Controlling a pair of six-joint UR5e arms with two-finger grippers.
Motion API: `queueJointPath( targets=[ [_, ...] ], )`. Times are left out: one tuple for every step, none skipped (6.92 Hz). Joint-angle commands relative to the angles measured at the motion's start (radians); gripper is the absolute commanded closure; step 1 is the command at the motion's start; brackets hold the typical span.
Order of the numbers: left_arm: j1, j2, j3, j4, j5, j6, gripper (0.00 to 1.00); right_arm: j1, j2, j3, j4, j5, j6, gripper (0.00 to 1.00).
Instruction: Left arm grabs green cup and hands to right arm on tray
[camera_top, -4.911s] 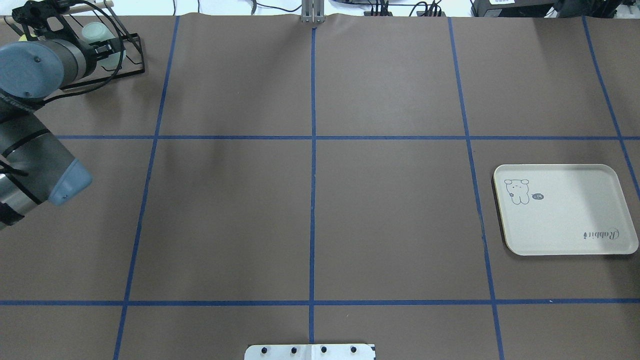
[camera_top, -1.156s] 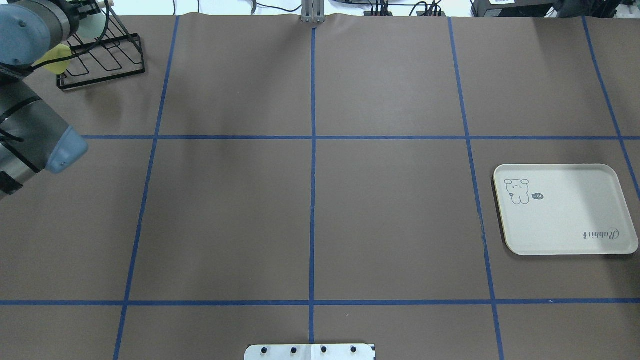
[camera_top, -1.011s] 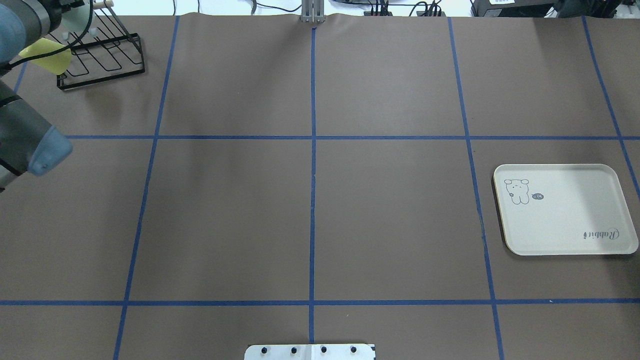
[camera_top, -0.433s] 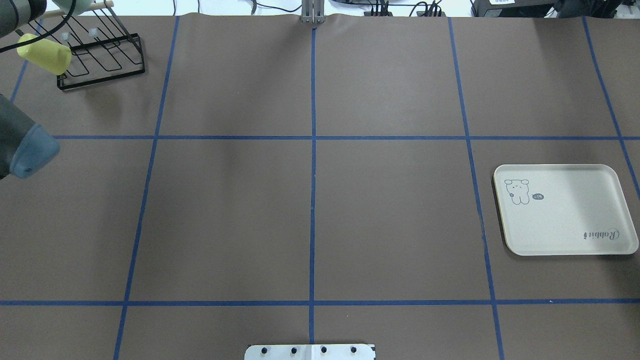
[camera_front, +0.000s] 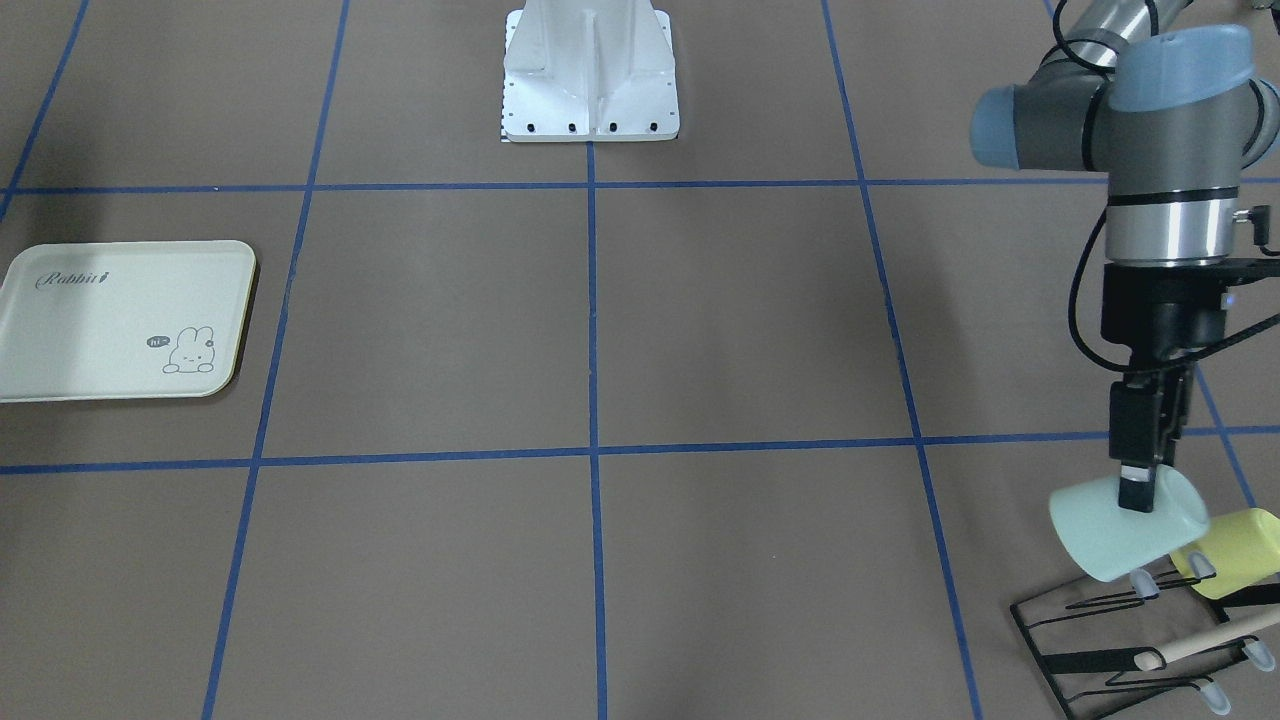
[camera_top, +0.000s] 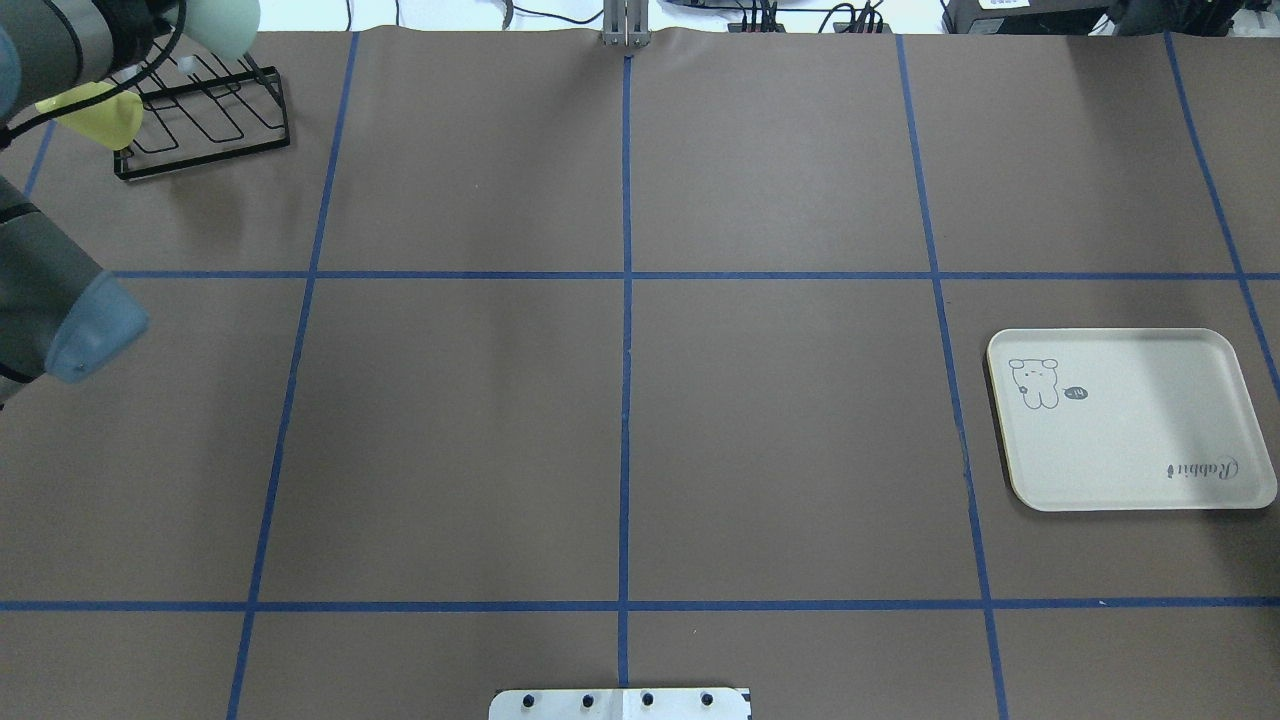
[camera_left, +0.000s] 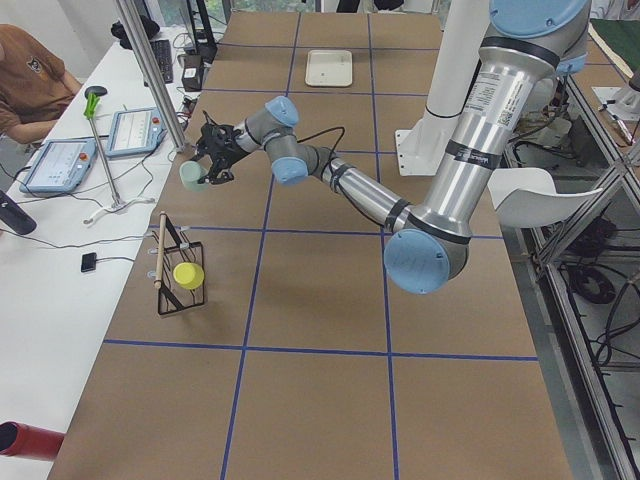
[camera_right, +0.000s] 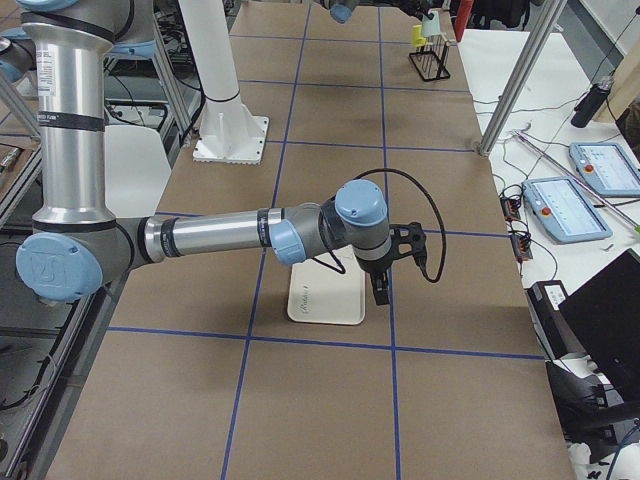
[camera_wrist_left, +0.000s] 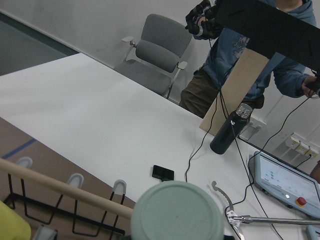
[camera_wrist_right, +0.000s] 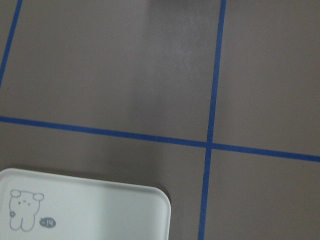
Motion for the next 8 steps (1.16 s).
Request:
queueJointPath(
  targets=[
    [0.113,-0.003,-0.090,0.000,-0.026,-0.287,1.00,-0.076,0.034,-0.047,0.304,0.010,0.332,0.00],
    [0.174,-0.012,-0.119,-0.002,-0.035,-0.421,1.00,-0.122,0.057,-0.046,0.367,0.015,0.440,0.00],
    [0.217,-0.069,-0.127,0.000,-0.040,-0.515,1.00,-0.171,0.103,-0.047,0.416,0.056,0.575,0.00],
    [0.256,-0.103,-0.138,0.000,-0.111,-0.617,1.00,-0.222,0.149,-0.044,0.479,0.076,0.739,0.00],
    [0.262,-0.127,-0.147,-0.013,-0.146,-0.787,1.00,-0.278,0.178,-0.041,0.586,0.069,0.907,0.01],
    [0.270,-0.152,-0.181,-0.013,-0.140,-0.872,1.00,-0.319,0.209,-0.050,0.710,0.058,1.069,0.01],
    [0.279,-0.152,-0.204,-0.019,-0.103,-0.934,1.00,-0.358,0.250,-0.050,0.790,0.032,1.192,0.01],
    [0.318,-0.146,-0.212,-0.080,-0.013,-0.940,1.00,-0.420,0.293,-0.047,0.878,-0.024,1.328,0.01]
  ],
)
